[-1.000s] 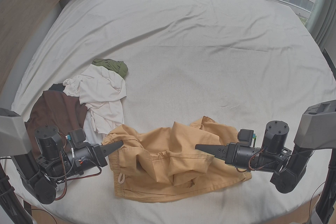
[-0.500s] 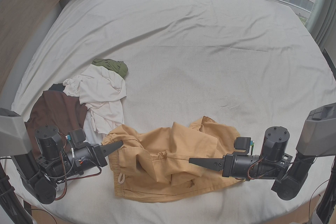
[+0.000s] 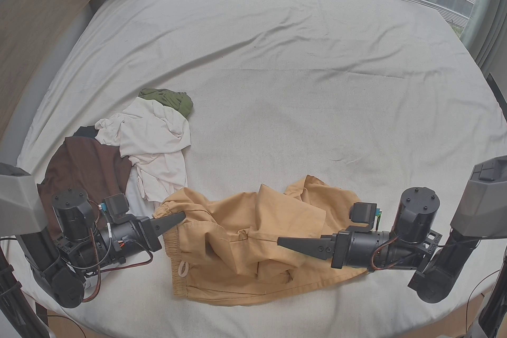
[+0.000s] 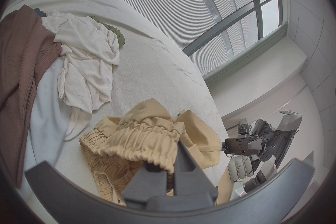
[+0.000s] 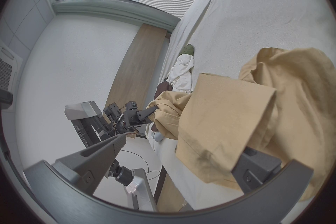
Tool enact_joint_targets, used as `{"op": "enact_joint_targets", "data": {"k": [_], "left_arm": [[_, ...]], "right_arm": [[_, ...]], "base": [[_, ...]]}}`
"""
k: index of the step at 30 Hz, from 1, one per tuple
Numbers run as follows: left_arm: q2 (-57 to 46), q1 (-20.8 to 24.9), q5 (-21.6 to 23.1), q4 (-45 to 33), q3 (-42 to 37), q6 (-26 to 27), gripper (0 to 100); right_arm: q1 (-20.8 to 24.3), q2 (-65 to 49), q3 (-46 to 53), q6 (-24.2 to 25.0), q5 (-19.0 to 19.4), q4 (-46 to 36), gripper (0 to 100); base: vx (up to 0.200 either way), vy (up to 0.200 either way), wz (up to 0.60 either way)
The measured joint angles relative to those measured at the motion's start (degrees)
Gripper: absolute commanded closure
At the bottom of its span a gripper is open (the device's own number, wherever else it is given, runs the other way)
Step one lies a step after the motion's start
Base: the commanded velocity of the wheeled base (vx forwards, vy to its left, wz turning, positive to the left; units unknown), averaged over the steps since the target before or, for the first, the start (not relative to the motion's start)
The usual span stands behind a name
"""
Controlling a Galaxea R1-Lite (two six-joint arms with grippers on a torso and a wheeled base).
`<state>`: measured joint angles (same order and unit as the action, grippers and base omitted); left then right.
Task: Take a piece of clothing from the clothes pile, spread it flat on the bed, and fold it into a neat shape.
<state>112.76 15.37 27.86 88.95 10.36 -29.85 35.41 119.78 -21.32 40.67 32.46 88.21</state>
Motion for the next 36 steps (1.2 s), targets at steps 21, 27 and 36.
{"op": "enact_joint_targets", "data": {"k": [21,27,36], "left_arm": [[-0.33,0.0,0.0,0.02,0.18,0.09,100],[-0.37,0.02,0.02,0.0,0.27,0.07,100],[-1.79,0.02,0.0,0.0,0.9,-0.15,100]], "right_arm": [[3.41,5.79,-4.34,-3.41,-3.13,0.06,100],[2.67,4.83,-4.19,-3.75,-3.82,0.11,100],[-2.17,-1.56,-3.71,-3.52,-3.97,0.04,100]], "base": [[0.0,0.0,0.0],[0.0,0.0,0.0],[0.0,0.0,0.0]]}}
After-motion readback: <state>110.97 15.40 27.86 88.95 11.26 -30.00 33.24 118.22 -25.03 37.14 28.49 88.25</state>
